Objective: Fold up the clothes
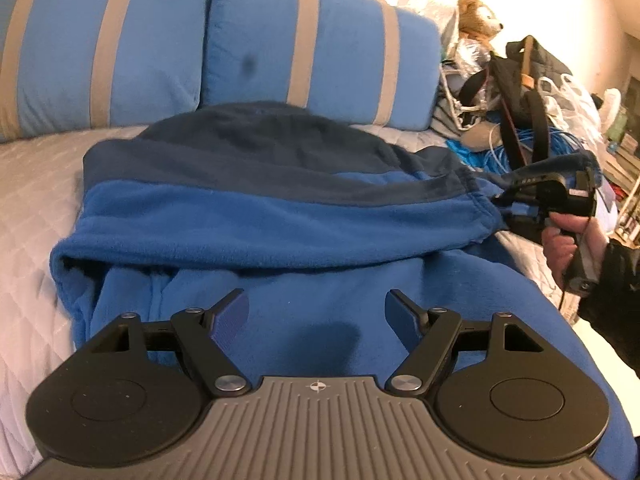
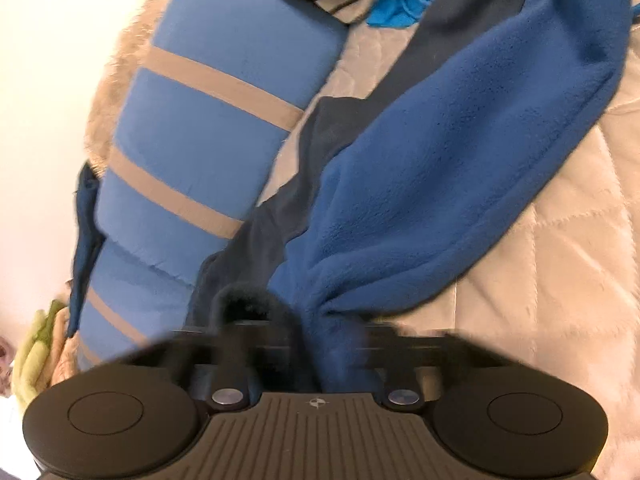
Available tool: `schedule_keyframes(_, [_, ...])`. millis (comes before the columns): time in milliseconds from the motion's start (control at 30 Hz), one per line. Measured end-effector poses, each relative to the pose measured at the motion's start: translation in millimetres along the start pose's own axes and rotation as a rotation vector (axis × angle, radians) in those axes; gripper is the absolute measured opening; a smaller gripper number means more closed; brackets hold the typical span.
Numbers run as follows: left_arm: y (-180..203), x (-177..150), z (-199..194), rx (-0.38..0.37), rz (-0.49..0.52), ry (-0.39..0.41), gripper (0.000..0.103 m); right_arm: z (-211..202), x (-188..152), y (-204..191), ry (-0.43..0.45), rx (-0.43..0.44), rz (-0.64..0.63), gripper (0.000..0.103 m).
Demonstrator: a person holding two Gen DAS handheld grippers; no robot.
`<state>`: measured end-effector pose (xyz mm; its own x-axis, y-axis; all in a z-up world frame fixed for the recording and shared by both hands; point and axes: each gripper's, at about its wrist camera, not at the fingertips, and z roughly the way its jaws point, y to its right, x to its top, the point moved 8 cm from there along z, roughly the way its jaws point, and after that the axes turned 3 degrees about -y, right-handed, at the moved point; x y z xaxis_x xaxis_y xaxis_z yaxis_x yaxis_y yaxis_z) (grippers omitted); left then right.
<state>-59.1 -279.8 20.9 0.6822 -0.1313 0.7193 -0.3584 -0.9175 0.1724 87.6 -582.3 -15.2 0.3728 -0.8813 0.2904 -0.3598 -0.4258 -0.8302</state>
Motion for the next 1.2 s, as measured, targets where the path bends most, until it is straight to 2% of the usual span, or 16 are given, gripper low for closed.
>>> schedule_keyframes(67, [0.1,-0.8,0.5,0.002,0.002,-0.007,0.075,-2.8,11.7,-4.9,0.054,-0.027,-0.052,0.009])
schedule_keyframes(200, [-1.0,-1.8,-0.1,-0.001,0.002,-0.011,0.075,-12.0,13.5,-13.9,0.068,-0.071,-0.156,0.016])
schedule_keyframes(233, [-1.3,-1.9,-0.4,-0.005,-0.002,-0.010,0.075,-18.6,12.7,-14.1,0.073,-0.079,-0.180,0.031])
schedule_keyframes(267, [-1.6,-2.0,-0.7,-0.009,-0.006,-0.008,0.075,-26.8,12.4,-13.6,0.085,-0.088,-0.205,0.056])
schedule_keyframes(333, [-2.0,-1.7,-1.3,-0.014,-0.012,-0.004,0.075,-51.2,14.7,-9.3,0.140,-0.111,-0.258,0.076])
schedule_keyframes(400, [-2.2,-1.7,-1.3,-0.020,-0.016,-0.004,0.075,-78.0,24.4,-0.8,0.213,-0.158,-0.301,0.076])
schedule_keyframes(600, [-3.1,-0.6,-0.1,-0.035,-0.026,-0.006,0.075,-167.3,83.5,41.9,0.454,-0.392,-0.351,0.079])
schedule_keyframes(667, [-3.3,-1.0,-0.1,-0.038,-0.031,-0.006,0.075,-193.9,105.3,53.9,0.519,-0.467,-0.357,0.076])
schedule_keyframes(733, [-3.2,-1.2,0.1,-0.039,-0.035,-0.007,0.075,-213.6,125.9,61.7,0.569,-0.507,-0.351,0.073])
schedule_keyframes(933, [-2.3,-0.9,1.1,-0.036,-0.039,-0.016,0.075,-248.6,172.0,72.4,0.675,-0.523,-0.303,0.068])
schedule_keyframes(1100, [-3.1,-0.5,3.2,-0.028,-0.043,-0.022,0.075,-251.1,193.2,77.9,0.699,-0.518,-0.275,0.067])
schedule_keyframes(1167, [-3.2,-0.7,3.6,-0.026,-0.042,-0.025,0.075,-247.8,201.4,80.3,0.685,-0.505,-0.261,0.055])
schedule_keyframes(1200, [-3.2,-0.8,3.8,-0.025,-0.042,-0.026,0.075,-246.0,204.9,83.0,0.673,-0.496,-0.239,0.052])
